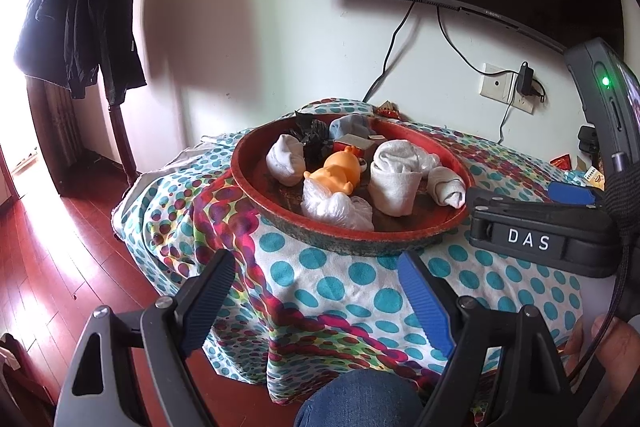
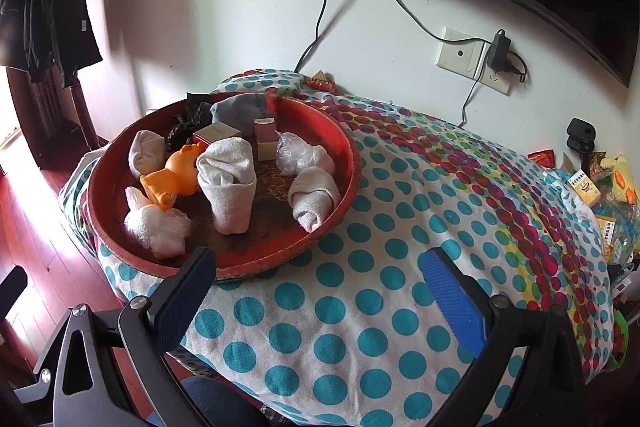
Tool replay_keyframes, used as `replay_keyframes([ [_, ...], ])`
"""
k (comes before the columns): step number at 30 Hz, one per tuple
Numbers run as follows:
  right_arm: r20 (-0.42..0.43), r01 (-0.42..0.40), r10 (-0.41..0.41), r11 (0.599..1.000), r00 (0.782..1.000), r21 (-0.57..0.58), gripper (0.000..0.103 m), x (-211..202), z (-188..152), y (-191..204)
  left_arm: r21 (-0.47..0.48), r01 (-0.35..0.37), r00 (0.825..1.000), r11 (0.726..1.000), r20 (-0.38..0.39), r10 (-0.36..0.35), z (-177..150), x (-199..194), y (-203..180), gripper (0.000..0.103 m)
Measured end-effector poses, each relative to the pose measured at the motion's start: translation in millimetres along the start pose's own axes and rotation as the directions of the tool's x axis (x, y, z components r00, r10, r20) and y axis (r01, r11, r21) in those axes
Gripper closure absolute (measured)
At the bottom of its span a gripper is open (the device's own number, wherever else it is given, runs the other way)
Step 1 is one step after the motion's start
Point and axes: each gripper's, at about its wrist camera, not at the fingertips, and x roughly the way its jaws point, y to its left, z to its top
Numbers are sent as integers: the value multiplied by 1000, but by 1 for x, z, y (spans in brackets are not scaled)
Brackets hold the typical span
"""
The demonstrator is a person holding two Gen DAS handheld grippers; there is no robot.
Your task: Organize objects
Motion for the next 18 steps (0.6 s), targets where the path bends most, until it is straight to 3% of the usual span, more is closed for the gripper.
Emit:
replay_keyframes([
  [11, 3, -10, 10, 1000, 1000, -17, 0, -3, -1, 4, 9, 12, 1000, 1000, -1, -12, -1, -2, -5, 17],
  [18, 3, -14, 14, 1000, 1000, -25, 0, -5, 0, 5, -4, -35, 999, 999, 20, 35, -3, -7, -5, 17],
])
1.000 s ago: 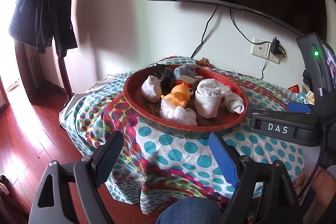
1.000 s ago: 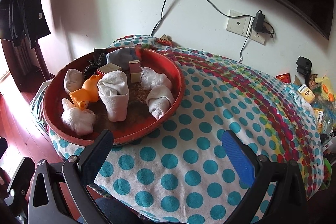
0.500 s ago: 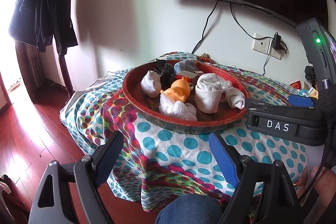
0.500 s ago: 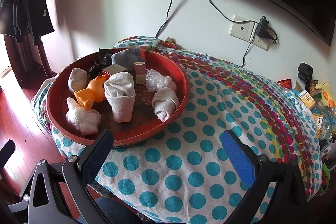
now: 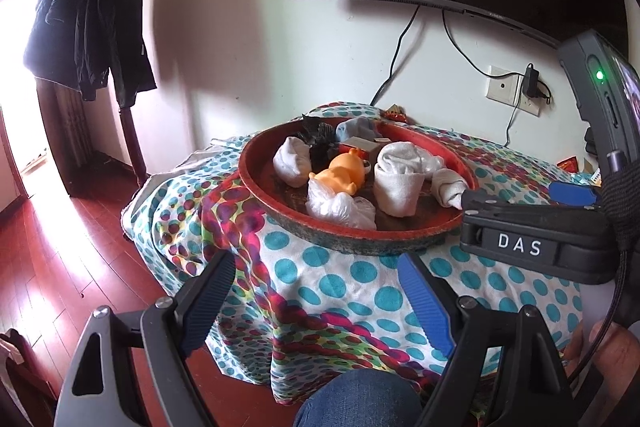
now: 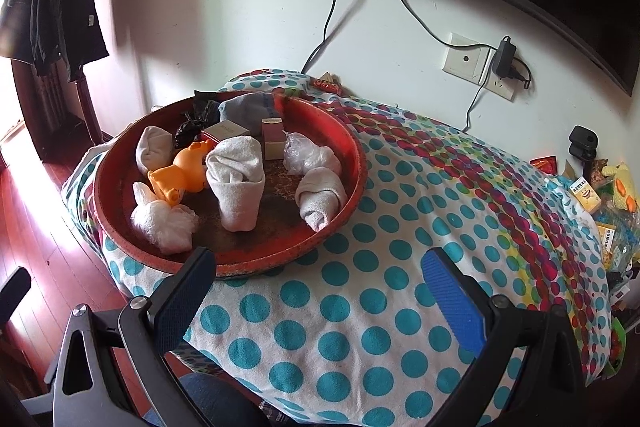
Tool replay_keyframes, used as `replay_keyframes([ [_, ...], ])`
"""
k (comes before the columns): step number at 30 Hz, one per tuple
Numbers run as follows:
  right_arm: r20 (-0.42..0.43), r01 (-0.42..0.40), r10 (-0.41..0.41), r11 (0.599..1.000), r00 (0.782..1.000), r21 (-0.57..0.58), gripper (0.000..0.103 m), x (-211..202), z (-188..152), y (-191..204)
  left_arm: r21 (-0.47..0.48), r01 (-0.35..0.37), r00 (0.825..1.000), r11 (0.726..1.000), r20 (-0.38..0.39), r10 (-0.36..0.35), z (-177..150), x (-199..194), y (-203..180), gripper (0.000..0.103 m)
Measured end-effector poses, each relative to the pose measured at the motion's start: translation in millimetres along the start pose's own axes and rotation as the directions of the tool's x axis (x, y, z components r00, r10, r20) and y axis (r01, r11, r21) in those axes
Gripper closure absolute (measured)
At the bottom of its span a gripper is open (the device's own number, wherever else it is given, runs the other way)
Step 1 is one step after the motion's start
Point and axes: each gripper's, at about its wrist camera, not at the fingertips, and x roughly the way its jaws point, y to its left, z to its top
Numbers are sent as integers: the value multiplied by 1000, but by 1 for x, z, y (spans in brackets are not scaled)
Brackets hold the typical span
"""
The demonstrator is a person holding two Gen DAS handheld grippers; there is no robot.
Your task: Organize objects
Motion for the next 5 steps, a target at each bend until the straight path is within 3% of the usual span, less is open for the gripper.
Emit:
replay_keyframes([
  [5, -2, 0, 0, 1000, 1000, -1, 0, 0, -1, 1, -5, 30, 1000, 1000, -3, -30, 0, 0, -1, 17],
])
